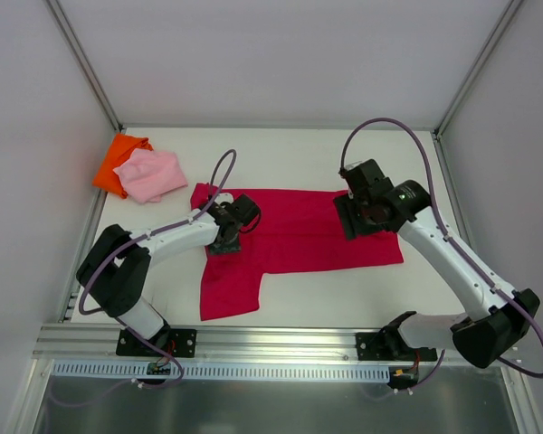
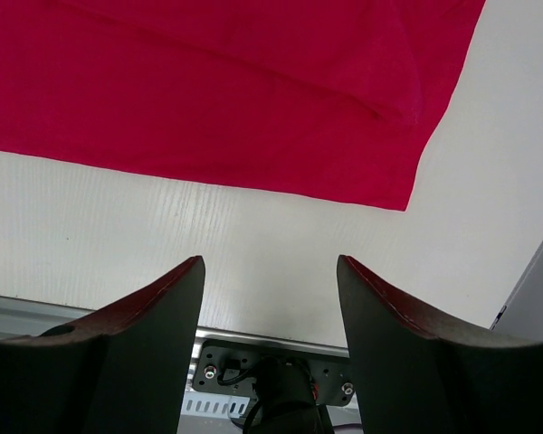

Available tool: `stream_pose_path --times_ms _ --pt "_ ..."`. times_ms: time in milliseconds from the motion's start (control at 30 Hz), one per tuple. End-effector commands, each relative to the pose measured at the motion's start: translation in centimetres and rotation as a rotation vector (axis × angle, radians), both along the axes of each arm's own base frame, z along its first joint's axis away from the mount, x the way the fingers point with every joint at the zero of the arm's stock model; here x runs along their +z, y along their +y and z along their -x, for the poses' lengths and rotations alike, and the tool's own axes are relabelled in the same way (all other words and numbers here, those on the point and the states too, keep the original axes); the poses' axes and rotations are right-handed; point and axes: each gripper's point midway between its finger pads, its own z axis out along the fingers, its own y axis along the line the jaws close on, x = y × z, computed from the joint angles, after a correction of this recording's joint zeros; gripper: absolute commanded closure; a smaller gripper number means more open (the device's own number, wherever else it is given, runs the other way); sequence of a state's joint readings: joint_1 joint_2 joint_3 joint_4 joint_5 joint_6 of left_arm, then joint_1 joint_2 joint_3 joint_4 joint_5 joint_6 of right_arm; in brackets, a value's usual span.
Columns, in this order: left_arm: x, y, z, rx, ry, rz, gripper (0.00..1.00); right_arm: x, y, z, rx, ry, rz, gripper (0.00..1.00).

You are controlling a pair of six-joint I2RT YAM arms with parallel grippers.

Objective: Fold and stack the t-shirts
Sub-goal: Fold the flattened tshirt in 1/3 of the way

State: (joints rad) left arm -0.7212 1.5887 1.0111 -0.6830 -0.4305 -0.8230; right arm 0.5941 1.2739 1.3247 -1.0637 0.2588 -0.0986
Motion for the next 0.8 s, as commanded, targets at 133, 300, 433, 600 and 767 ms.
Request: stream_pose_path --times_ms 133,300,433,600,767 --pt "-0.5 0.7 0.2 0.016 0.014 -0.065 0.79 2.8 -0.5 -0.2 0.000 -0.077 -0.007 0.36" --pt "-0.4 0.9 0.0 0.021 0.011 -0.085 1.00 3.0 -1.0 -0.2 -0.012 -0.088 0.010 0.35" --pt "0.7 1.1 -0.4 0.034 -0.027 -0.083 1.00 1.8 -1.6 -0.1 -0.046 -0.070 0.044 0.34" --pt "6.9 0.9 -2.9 0.047 -0.212 -0.036 1.00 -3.5 -1.7 0.6 -0.072 0.014 0.075 0.35" --pt "13.0 1.4 -4.9 0.059 -0.366 -0.032 1.00 -5.1 -1.4 -0.5 -0.090 0.022 0.073 0.28"
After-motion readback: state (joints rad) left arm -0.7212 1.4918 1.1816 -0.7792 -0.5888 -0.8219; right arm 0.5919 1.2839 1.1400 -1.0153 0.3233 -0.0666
